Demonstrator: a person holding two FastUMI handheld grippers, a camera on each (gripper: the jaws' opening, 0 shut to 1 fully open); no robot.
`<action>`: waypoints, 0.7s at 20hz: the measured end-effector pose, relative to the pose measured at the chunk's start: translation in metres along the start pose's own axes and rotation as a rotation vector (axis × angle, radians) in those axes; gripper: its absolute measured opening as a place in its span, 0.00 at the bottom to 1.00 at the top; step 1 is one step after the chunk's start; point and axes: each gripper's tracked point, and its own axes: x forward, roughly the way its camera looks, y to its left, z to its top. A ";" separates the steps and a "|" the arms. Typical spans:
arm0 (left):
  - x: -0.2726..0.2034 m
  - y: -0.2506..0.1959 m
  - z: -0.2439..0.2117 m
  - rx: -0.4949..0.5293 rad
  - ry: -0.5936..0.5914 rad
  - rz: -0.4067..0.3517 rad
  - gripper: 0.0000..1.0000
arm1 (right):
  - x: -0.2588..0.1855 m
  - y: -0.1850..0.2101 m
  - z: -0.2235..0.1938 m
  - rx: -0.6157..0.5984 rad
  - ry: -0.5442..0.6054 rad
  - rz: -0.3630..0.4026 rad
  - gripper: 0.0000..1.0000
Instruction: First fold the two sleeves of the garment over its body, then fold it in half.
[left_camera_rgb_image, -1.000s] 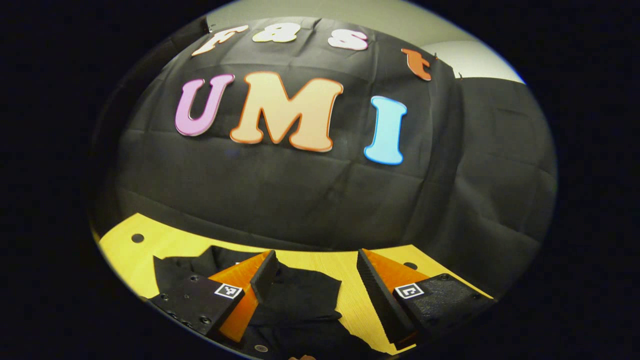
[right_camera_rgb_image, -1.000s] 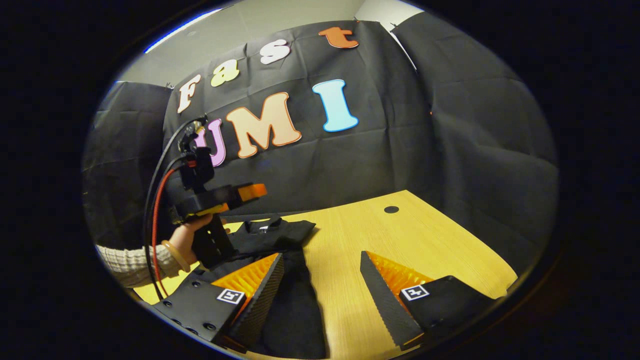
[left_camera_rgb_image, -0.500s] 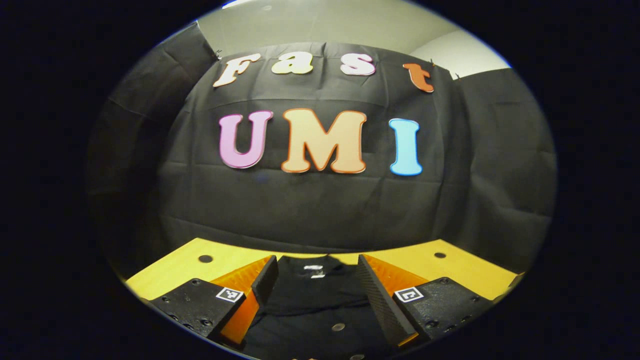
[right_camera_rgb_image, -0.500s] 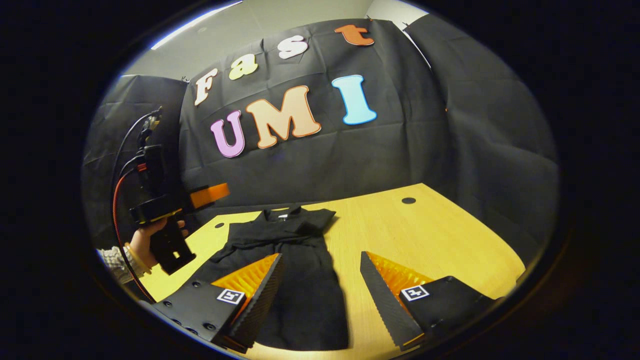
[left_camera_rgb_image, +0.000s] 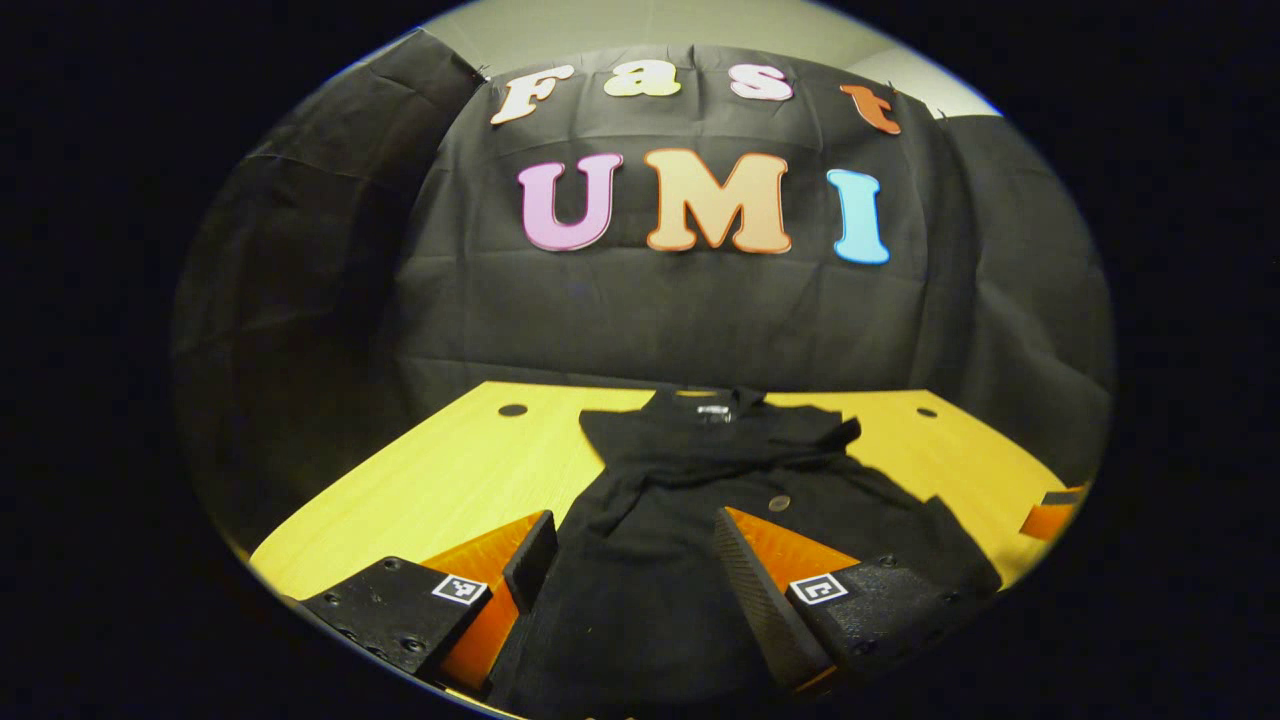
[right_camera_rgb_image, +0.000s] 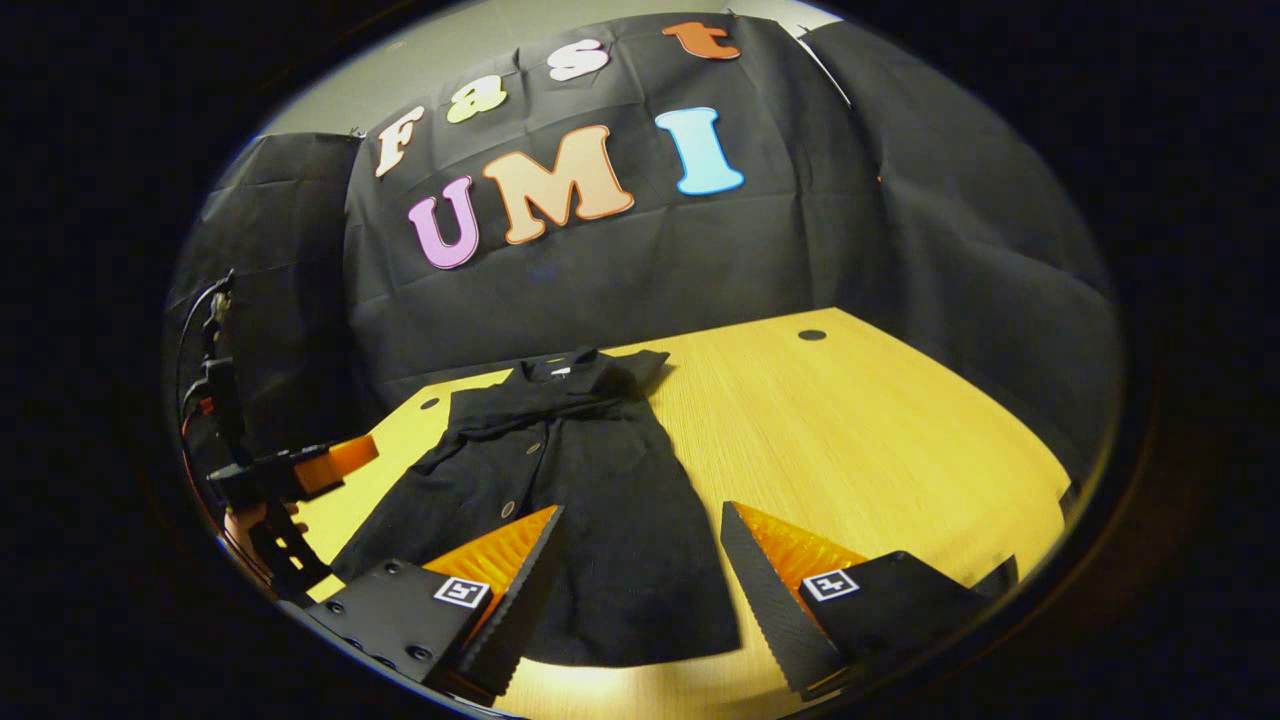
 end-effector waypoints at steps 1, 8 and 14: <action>-0.006 0.003 -0.013 0.003 0.025 0.002 0.93 | 0.001 -0.001 -0.006 -0.004 0.008 -0.007 0.97; -0.042 0.025 -0.075 -0.027 0.148 0.049 0.94 | 0.006 -0.001 -0.062 -0.057 0.125 -0.035 0.97; -0.065 0.029 -0.114 -0.027 0.267 0.044 0.95 | 0.007 -0.004 -0.088 -0.069 0.184 -0.061 0.93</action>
